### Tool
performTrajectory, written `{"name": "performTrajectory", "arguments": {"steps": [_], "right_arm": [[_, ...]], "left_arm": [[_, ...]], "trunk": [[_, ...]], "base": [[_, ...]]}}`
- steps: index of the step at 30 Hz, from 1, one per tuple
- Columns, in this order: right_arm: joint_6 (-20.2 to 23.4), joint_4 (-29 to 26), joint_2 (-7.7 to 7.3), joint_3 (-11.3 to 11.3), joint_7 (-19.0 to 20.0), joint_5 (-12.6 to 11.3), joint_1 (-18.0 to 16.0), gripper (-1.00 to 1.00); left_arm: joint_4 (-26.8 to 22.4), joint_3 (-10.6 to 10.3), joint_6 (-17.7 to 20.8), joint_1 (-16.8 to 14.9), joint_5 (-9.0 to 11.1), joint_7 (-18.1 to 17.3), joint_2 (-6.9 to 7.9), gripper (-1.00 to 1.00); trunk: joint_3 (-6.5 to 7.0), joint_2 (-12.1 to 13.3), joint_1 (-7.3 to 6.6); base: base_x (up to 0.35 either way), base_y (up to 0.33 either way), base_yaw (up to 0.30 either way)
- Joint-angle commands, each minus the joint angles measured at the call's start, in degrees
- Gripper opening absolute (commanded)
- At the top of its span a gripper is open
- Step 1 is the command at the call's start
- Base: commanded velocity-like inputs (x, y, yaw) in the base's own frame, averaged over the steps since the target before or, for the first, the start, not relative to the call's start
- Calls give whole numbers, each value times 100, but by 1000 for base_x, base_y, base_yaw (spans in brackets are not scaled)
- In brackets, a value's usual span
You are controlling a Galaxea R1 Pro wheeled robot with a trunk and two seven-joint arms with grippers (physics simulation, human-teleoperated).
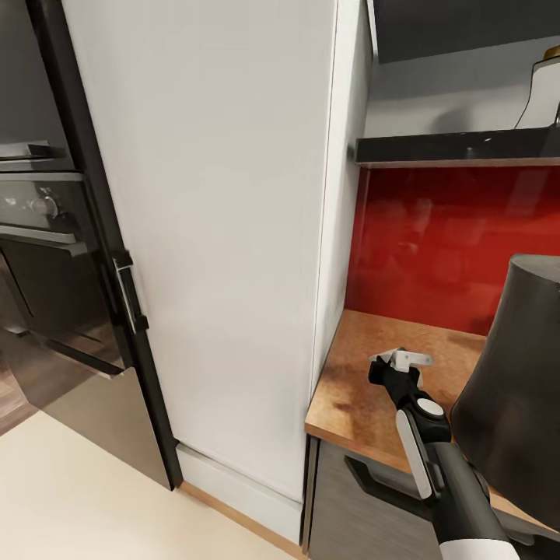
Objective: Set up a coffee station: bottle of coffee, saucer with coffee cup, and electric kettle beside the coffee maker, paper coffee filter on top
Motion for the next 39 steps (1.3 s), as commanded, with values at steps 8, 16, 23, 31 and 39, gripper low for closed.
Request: {"name": "performTrajectory", "arguments": {"steps": [8, 16, 23, 31, 39], "right_arm": [[24, -27, 4, 1, -23, -62, -2, -100], [11, -51, 5, 39, -17, -71, 2, -100], [5, -61, 5, 47, -12, -71, 10, -100], [-7, -94, 5, 44, -7, -71, 20, -100], [-12, -238, 5, 43, -5, -71, 57, -100]], "left_arm": [[-8, 8, -7, 2, 2, -3, -1, 100], [-8, 8, -7, 2, 2, -3, -1, 100], [-8, 8, -7, 2, 2, -3, -1, 100], [-8, 8, -7, 2, 2, -3, -1, 100], [-8, 8, -7, 2, 2, -3, -1, 100]], "trunk": [[-5, -3, 0], [-5, -3, 0], [-5, -3, 0], [-5, -3, 0], [-5, -3, 0]], "base": [[0, 0, 0], [0, 0, 0], [0, 0, 0], [-41, 0, 0], [-231, 0, 0]]}}
